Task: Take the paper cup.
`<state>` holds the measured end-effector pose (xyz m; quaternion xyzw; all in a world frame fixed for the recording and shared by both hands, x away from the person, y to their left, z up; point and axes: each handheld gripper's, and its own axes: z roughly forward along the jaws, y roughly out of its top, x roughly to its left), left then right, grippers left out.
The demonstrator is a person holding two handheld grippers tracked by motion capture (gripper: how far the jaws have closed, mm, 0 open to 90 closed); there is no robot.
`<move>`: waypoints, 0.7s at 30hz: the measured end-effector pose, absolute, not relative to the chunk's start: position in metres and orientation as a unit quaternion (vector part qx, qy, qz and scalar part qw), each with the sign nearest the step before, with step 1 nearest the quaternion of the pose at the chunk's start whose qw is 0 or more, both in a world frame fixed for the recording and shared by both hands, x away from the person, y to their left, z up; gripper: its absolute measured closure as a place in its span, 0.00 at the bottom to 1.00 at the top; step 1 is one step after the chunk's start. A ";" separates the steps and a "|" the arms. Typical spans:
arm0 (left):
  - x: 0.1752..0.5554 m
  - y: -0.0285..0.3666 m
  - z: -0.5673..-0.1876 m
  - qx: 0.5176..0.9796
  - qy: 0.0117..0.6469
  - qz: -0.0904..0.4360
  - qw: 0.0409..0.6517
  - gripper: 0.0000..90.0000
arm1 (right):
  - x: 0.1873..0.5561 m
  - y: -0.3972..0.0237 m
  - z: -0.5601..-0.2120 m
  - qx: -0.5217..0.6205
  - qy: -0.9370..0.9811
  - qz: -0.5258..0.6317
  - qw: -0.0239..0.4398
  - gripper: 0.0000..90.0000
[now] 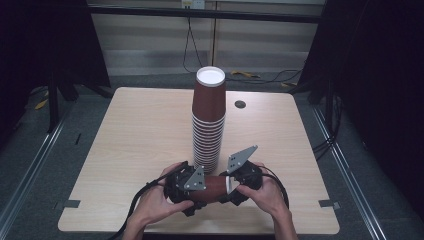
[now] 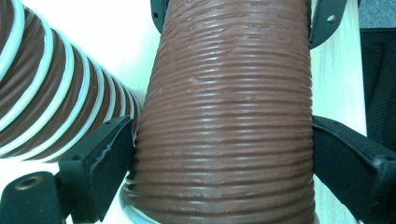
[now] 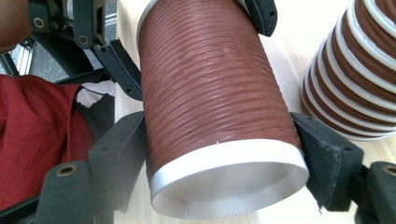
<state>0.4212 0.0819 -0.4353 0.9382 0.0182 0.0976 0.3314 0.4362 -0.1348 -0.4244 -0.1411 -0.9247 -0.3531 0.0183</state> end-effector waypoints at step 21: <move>0.423 0.097 -0.429 0.906 0.058 0.110 0.404 0.17 | 0.435 -0.148 -0.429 -0.175 -0.913 -0.369 0.004 0.25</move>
